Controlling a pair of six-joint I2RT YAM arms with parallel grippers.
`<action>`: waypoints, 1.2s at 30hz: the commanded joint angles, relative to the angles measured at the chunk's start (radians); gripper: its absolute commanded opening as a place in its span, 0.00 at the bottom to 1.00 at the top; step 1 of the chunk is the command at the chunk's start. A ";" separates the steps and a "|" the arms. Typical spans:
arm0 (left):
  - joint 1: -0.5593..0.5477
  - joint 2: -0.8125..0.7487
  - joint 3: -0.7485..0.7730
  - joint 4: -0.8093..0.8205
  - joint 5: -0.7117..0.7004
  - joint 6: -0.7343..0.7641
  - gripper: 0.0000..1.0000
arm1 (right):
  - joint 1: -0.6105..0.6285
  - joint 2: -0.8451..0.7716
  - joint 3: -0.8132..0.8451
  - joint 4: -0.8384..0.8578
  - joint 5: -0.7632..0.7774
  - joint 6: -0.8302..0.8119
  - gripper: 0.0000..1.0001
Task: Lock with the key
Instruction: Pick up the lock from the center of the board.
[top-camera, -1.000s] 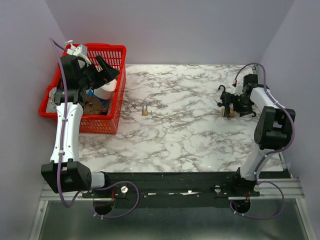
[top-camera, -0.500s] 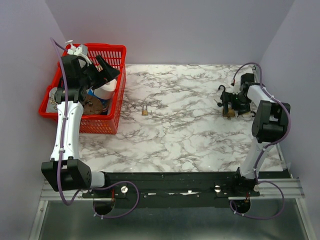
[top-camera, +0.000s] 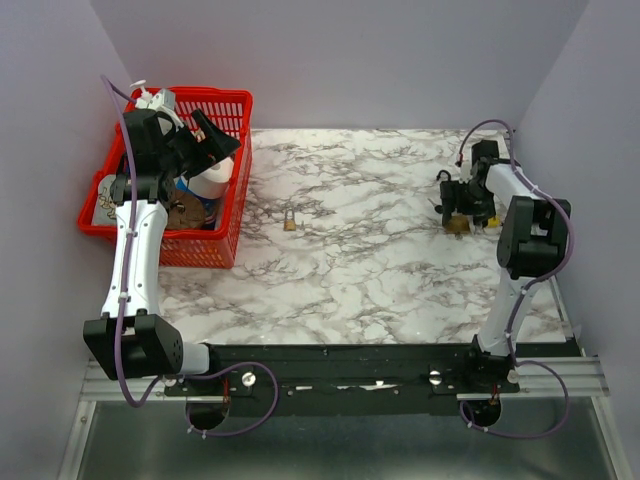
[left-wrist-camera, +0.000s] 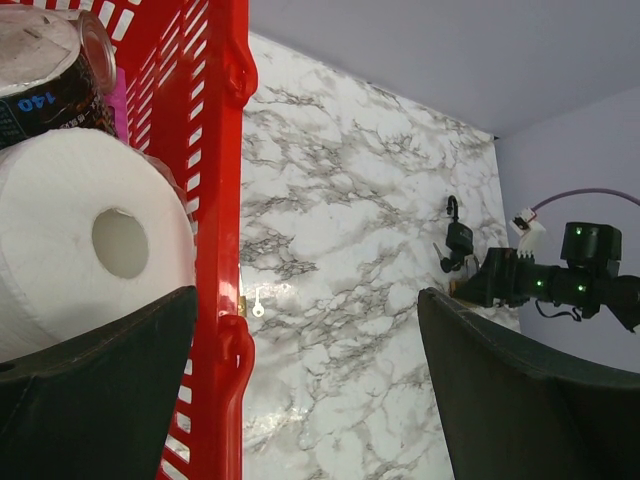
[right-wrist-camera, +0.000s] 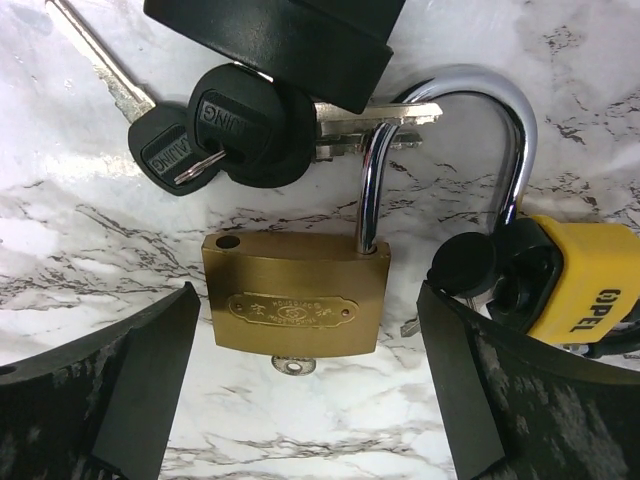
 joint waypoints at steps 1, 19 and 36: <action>-0.003 0.008 0.006 0.009 0.005 -0.011 0.99 | 0.005 0.042 0.041 -0.078 0.014 0.021 0.97; -0.003 0.012 0.009 -0.003 -0.011 0.006 0.99 | 0.047 0.042 0.021 -0.102 -0.033 0.009 0.47; -0.075 -0.185 -0.330 0.376 0.298 0.270 0.99 | 0.203 -0.392 -0.197 -0.340 -0.548 -0.321 0.12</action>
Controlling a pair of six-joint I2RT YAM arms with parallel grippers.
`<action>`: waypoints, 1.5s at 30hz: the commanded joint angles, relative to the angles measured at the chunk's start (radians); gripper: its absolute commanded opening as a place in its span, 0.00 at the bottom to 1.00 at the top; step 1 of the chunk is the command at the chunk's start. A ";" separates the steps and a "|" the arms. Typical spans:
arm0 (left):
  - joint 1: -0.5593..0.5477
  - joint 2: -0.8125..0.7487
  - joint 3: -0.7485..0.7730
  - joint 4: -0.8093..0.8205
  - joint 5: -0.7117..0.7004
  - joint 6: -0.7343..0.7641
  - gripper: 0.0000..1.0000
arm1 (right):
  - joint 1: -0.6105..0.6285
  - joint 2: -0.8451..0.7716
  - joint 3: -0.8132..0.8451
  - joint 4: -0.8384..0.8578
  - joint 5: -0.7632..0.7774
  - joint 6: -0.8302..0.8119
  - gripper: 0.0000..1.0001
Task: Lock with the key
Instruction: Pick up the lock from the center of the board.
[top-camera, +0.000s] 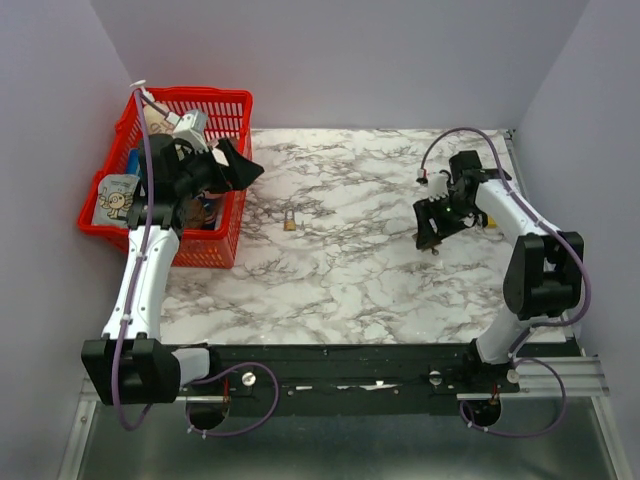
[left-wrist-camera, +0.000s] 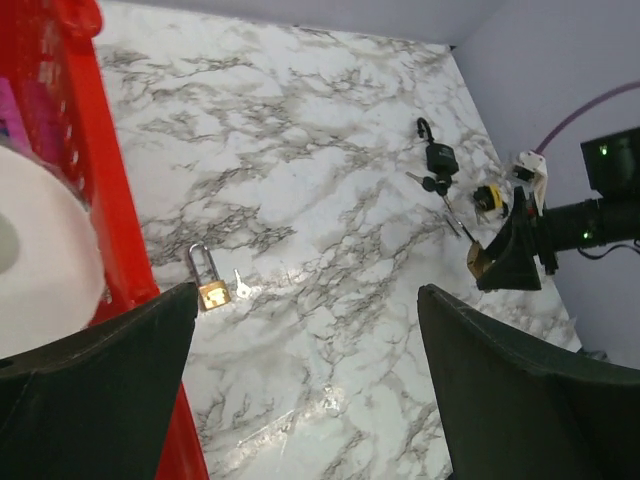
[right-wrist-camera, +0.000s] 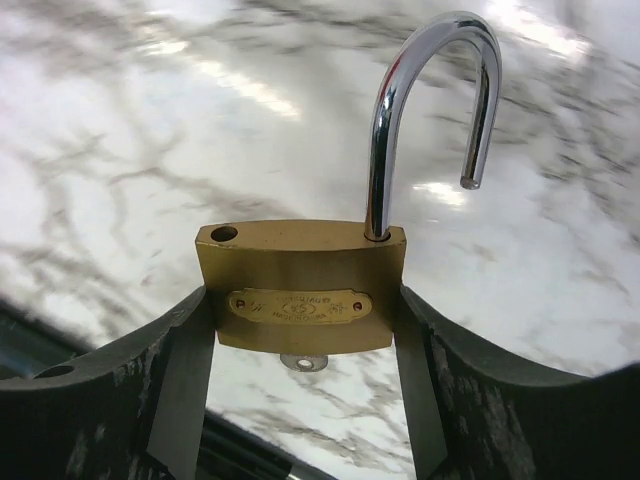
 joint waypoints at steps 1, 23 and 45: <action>-0.012 -0.076 -0.125 0.258 0.231 0.117 0.99 | 0.046 -0.070 0.048 -0.209 -0.351 -0.165 0.12; -0.541 -0.194 -0.454 0.119 0.459 1.184 0.90 | 0.540 -0.176 0.143 -0.519 -0.714 -0.283 0.02; -0.676 -0.140 -0.434 0.052 0.400 1.230 0.34 | 0.643 -0.177 0.195 -0.507 -0.720 -0.233 0.02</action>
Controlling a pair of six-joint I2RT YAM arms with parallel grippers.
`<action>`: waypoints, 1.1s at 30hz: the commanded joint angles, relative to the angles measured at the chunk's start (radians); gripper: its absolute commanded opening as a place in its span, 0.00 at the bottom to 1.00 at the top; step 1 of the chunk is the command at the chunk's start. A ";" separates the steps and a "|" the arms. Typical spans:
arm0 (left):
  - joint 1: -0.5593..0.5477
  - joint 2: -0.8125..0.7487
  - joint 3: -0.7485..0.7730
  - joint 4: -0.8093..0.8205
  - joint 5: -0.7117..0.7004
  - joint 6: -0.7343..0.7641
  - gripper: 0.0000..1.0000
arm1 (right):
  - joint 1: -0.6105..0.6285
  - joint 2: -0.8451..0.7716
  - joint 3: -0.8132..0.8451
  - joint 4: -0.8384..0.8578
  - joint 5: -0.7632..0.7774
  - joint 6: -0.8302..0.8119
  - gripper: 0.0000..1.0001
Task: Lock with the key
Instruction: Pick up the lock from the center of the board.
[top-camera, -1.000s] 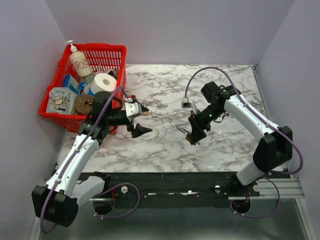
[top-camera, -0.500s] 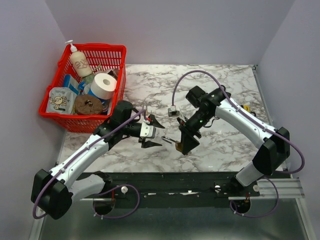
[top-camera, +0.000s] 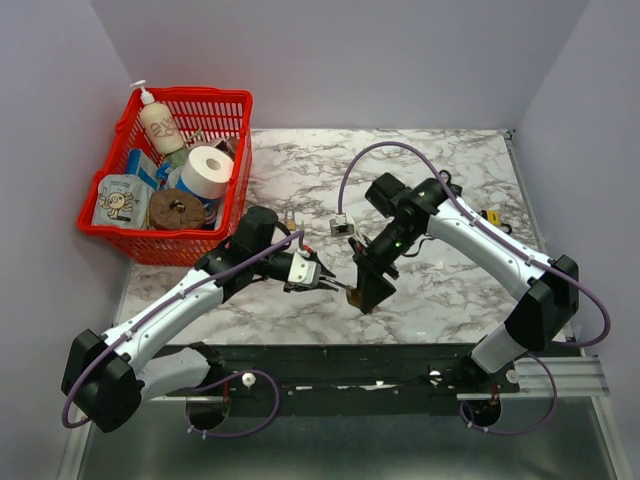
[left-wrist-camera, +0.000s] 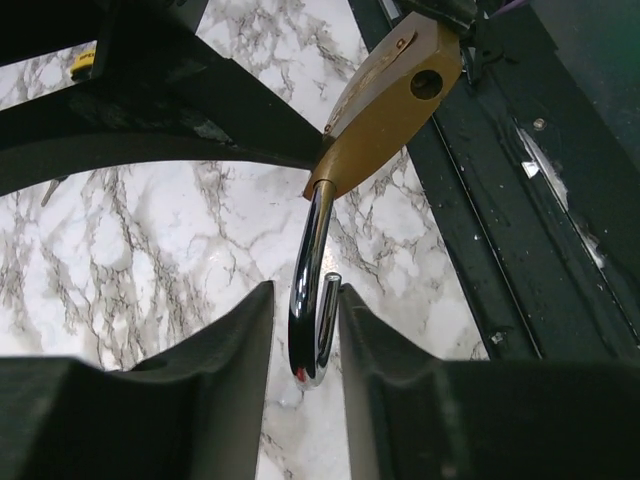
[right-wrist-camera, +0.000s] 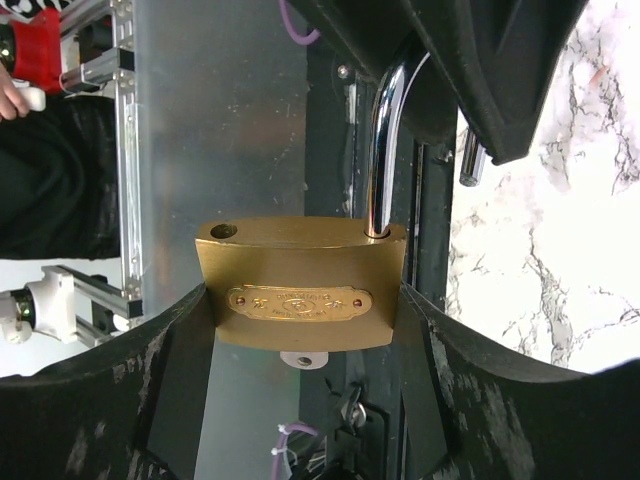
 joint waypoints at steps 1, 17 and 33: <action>-0.006 0.017 0.018 0.006 0.000 0.056 0.31 | 0.016 -0.029 0.049 -0.099 -0.077 0.019 0.02; 0.014 -0.026 0.065 -0.066 -0.005 -0.030 0.00 | -0.074 -0.131 -0.022 0.074 0.050 0.137 1.00; 0.067 -0.109 0.186 0.178 0.030 -0.639 0.00 | -0.173 -0.557 -0.224 0.581 0.207 0.259 1.00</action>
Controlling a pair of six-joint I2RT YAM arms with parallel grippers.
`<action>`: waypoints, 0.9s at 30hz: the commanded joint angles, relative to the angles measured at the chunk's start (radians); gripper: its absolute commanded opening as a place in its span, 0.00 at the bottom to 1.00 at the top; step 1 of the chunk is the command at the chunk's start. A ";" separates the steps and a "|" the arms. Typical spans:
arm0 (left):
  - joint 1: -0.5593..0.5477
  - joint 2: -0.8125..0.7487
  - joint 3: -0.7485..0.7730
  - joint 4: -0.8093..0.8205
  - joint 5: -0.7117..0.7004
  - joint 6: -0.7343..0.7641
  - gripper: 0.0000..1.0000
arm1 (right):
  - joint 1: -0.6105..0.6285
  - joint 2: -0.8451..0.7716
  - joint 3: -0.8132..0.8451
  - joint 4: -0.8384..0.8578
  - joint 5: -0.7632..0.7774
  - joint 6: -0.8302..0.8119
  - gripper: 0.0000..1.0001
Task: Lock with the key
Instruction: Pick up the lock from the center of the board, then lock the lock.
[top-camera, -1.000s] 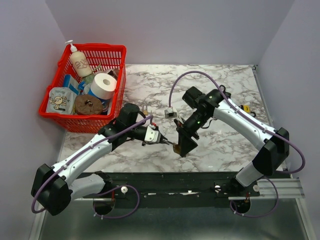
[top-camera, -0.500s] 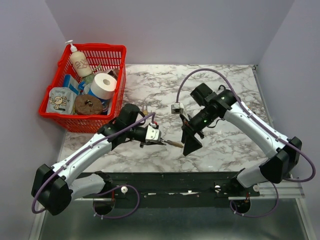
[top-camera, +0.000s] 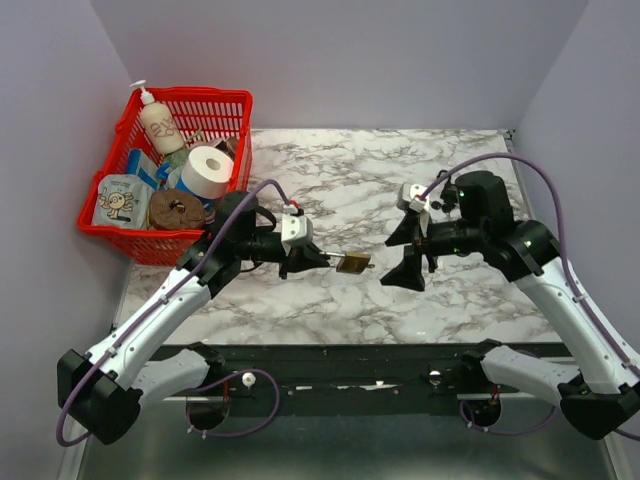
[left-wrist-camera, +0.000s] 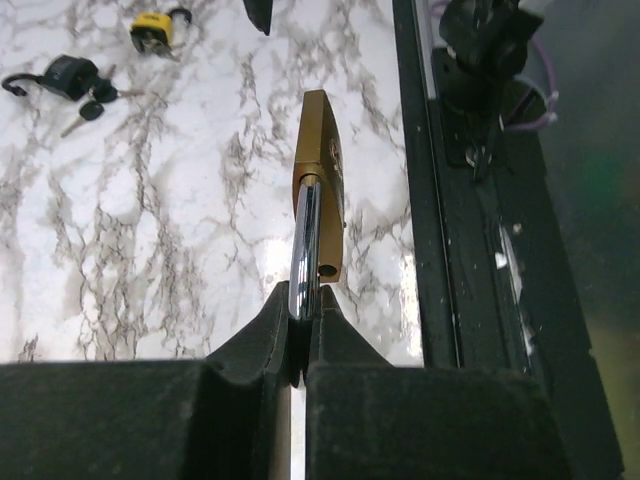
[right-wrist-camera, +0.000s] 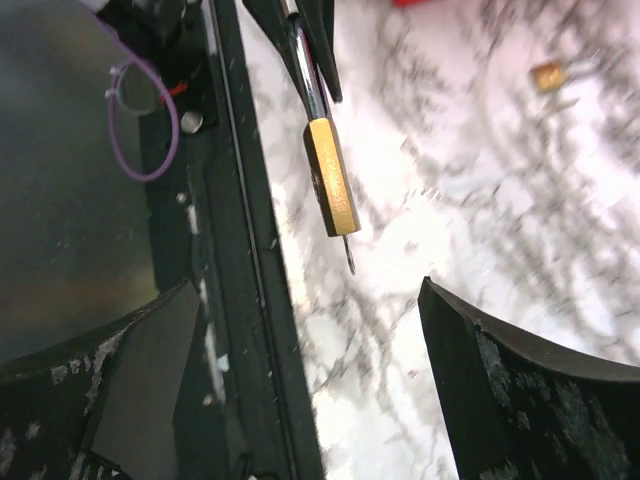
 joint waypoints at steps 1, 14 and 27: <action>0.005 -0.053 0.103 0.152 0.092 -0.186 0.00 | 0.001 -0.033 -0.013 0.121 0.029 0.022 1.00; 0.005 -0.029 0.137 0.224 0.073 -0.339 0.00 | 0.039 0.062 0.047 0.040 -0.072 -0.101 1.00; 0.004 0.010 0.137 0.260 0.069 -0.408 0.00 | 0.107 0.128 0.065 0.072 -0.040 -0.152 0.64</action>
